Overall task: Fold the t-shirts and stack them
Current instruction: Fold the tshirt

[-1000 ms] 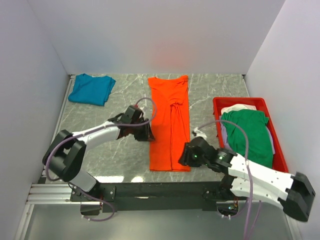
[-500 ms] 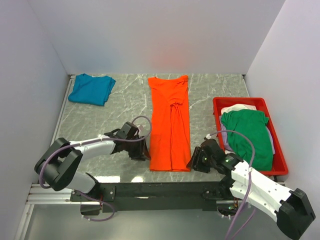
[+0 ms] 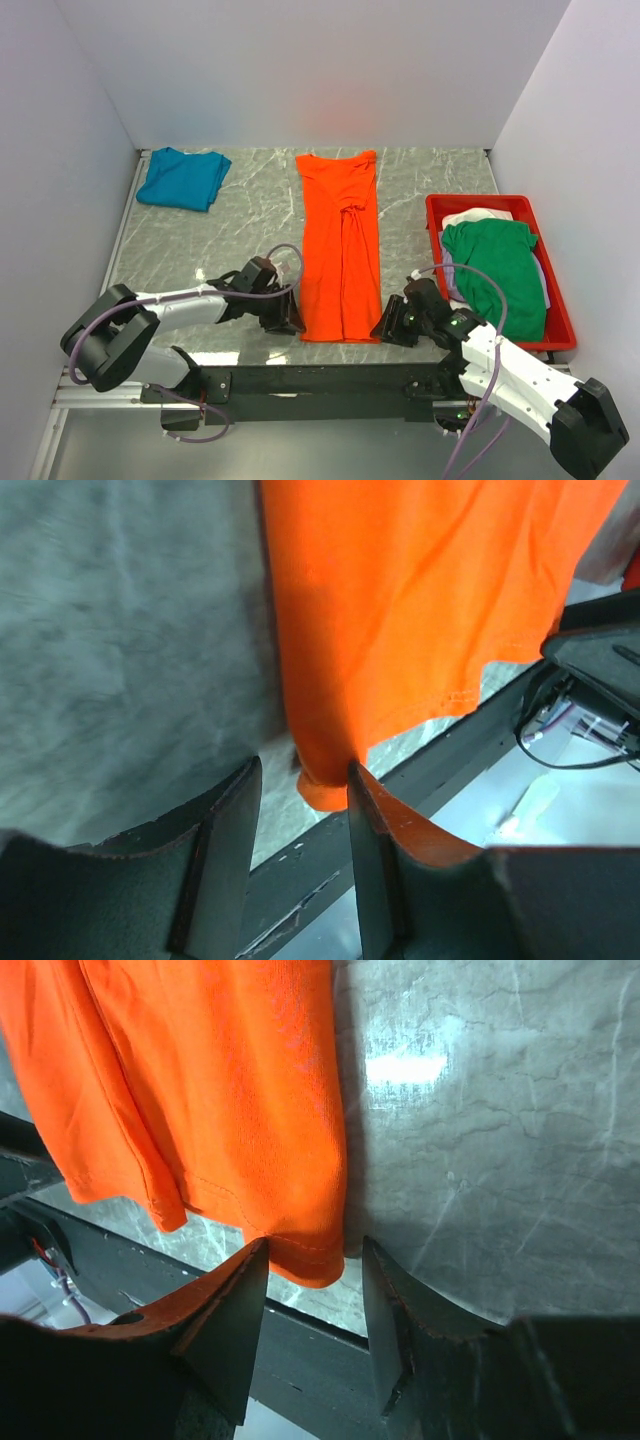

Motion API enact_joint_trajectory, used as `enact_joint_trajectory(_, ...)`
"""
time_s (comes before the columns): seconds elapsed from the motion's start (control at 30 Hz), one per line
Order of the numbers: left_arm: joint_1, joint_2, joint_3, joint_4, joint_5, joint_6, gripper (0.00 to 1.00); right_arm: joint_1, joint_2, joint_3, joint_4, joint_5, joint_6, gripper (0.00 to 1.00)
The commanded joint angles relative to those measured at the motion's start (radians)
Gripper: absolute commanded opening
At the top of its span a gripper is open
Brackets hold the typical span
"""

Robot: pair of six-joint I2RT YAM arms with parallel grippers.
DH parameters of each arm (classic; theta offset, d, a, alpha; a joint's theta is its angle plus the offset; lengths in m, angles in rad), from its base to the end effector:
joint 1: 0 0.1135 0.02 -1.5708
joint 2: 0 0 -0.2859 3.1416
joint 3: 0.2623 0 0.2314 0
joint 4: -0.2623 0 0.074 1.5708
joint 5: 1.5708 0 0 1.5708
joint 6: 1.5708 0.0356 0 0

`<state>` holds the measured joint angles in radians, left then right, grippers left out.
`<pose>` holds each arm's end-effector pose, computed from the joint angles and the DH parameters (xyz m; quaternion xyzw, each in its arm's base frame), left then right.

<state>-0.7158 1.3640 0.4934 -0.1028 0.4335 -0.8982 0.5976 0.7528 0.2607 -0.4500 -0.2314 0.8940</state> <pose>0.1494 -0.1497 0.1732 -0.0220 0.9352 -0.3497 0.0503 0.0785 0.0633 0.1684 0.1042 0.9396 0.2890 0.1511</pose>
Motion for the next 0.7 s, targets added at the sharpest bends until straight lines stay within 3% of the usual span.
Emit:
enact_joint_trajectory(0.0, -0.024, -0.003, -0.024, 0.064, 0.016, -0.030, 0.46, -0.007, 0.002, -0.011, 0.017, -0.017, -0.001, 0.49)
enact_joint_trajectory(0.1, -0.033, 0.007, -0.038, 0.066, 0.004, -0.042, 0.44, -0.005, 0.008, -0.011, 0.027, -0.026, -0.001, 0.49)
enact_joint_trajectory(0.5, -0.056, 0.004, -0.039, 0.049, -0.022, -0.056, 0.20, -0.007, 0.048, -0.061, 0.119, -0.069, 0.022, 0.44)
enact_joint_trajectory(0.63, -0.060, 0.007, -0.024, 0.034, -0.025, -0.048, 0.01, -0.007, 0.075, -0.060, 0.135, -0.066, 0.013, 0.35)
enact_joint_trajectory(0.67, -0.062, 0.004, -0.023, 0.023, -0.026, -0.048, 0.01, -0.007, 0.082, -0.060, 0.135, -0.068, 0.014, 0.31)
